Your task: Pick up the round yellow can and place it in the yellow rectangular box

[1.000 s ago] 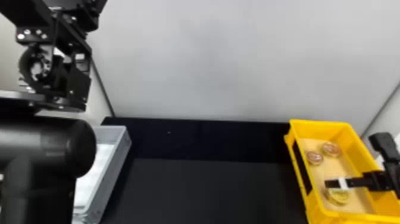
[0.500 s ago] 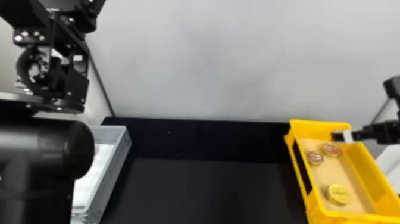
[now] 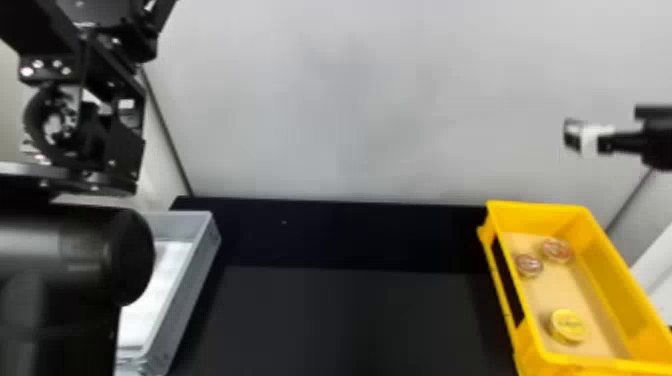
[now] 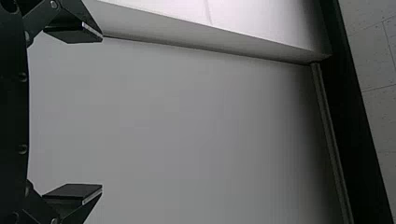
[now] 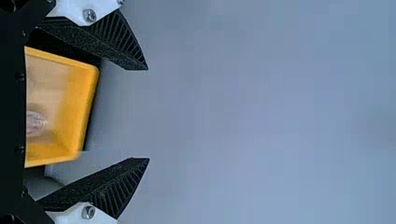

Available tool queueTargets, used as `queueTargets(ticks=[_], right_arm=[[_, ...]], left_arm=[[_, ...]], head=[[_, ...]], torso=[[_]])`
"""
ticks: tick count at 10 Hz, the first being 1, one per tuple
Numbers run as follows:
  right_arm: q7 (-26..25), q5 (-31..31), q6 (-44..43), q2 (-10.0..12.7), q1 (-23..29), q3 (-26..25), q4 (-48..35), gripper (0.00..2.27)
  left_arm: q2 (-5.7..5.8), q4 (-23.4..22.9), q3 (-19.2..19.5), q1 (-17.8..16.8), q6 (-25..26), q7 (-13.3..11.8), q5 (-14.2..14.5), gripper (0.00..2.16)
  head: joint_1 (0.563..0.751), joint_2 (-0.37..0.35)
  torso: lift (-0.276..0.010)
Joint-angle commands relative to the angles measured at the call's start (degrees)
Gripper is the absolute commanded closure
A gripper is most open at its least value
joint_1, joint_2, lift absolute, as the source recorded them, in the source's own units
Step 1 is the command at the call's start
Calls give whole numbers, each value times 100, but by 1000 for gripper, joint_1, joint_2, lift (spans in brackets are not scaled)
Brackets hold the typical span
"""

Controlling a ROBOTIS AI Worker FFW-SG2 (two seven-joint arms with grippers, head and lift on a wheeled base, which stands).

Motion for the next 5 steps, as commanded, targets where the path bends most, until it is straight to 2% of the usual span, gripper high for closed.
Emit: queueTargets(ticks=[1,2,3,5], right_arm=[[-1719,-1162,-1053,-84,143,470,-670,98],[-2484,-1866,-2258,-58,406,400,-714,94],[-3029,-2499,-3304,-84,564,321,-652,101],[-3618,-2525,-4051,-207,389,470,-784,113]], left_arm=[[1,0,53,56,-45,21,13,140],[-8,9,70,73,-62,30,22,140],[1,18,70,64,-62,30,22,140],[19,18,70,47,-62,30,22,140]], head=[[663,54],[663,54],[663,54],[663,54]], torso=[[-5],[-5],[-5],[-5]])
